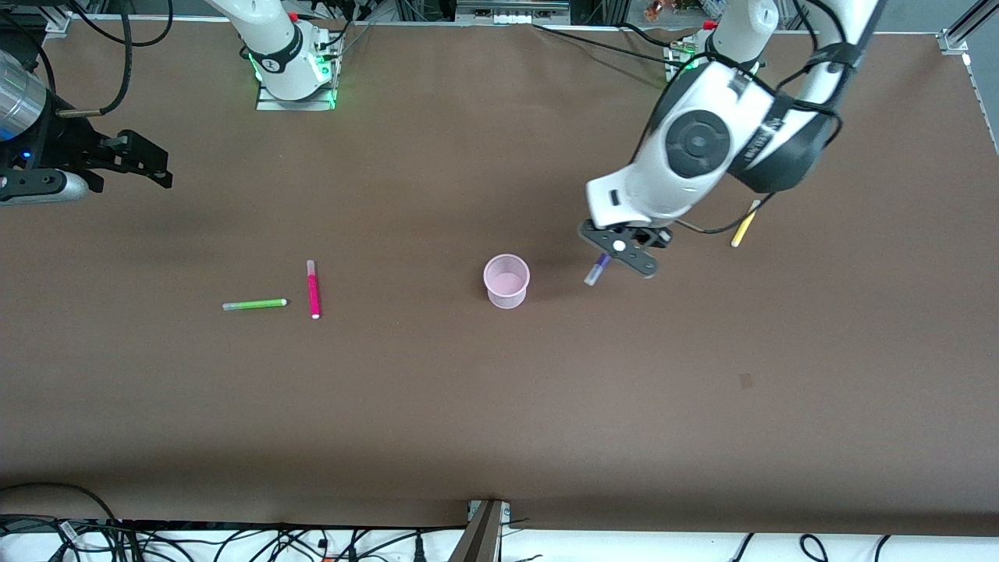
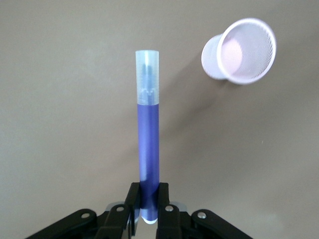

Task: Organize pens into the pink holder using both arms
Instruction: 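Carry the blue marker with the left gripper over the pink holder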

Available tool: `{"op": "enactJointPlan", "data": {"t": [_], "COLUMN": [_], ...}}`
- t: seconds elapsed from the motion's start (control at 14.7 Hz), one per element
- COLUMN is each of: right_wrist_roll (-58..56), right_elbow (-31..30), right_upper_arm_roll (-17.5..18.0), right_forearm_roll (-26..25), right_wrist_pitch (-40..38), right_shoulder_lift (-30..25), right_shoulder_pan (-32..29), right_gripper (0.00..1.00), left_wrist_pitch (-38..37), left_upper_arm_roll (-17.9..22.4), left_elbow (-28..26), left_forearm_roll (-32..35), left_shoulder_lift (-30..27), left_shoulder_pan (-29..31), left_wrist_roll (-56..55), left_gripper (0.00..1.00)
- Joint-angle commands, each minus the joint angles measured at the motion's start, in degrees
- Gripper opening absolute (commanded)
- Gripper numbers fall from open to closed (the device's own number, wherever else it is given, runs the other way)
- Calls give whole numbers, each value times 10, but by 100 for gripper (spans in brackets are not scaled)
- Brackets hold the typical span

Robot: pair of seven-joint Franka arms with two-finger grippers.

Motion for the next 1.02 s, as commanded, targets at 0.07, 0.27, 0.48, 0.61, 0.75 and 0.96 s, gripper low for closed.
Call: {"op": "enactJointPlan", "data": {"t": [0.07,0.27,0.48,0.61,0.75,0.96], "right_wrist_roll": [2,2,2,2,2,2], "right_elbow": [13,13,13,13,13,13], "right_upper_arm_roll": [0,0,0,-1,-1,-1], "right_forearm_roll": [1,1,1,1,1,1], "right_wrist_pitch": [-5,-5,-5,-6,-5,-6], "right_shoulder_lift": [3,3,3,3,3,3], "right_shoulder_pan": [1,1,1,1,1,1], "right_gripper": [100,100,100,100,100,100], "left_wrist_pitch": [-14,-15,-17,-17,-18,-58], "left_upper_arm_roll": [4,6,19,57,94,112], "left_elbow": [86,123,167,186,187,187], "left_forearm_roll": [61,111,158,160,159,155], "left_shoulder_lift": [85,129,169,182,187,187], "left_shoulder_pan": [-67,-102,-140,-183,-231,-253], "left_wrist_roll": [-80,-123,-159,-161,-161,-161], "left_gripper": [0,0,1,2,3,3]}}
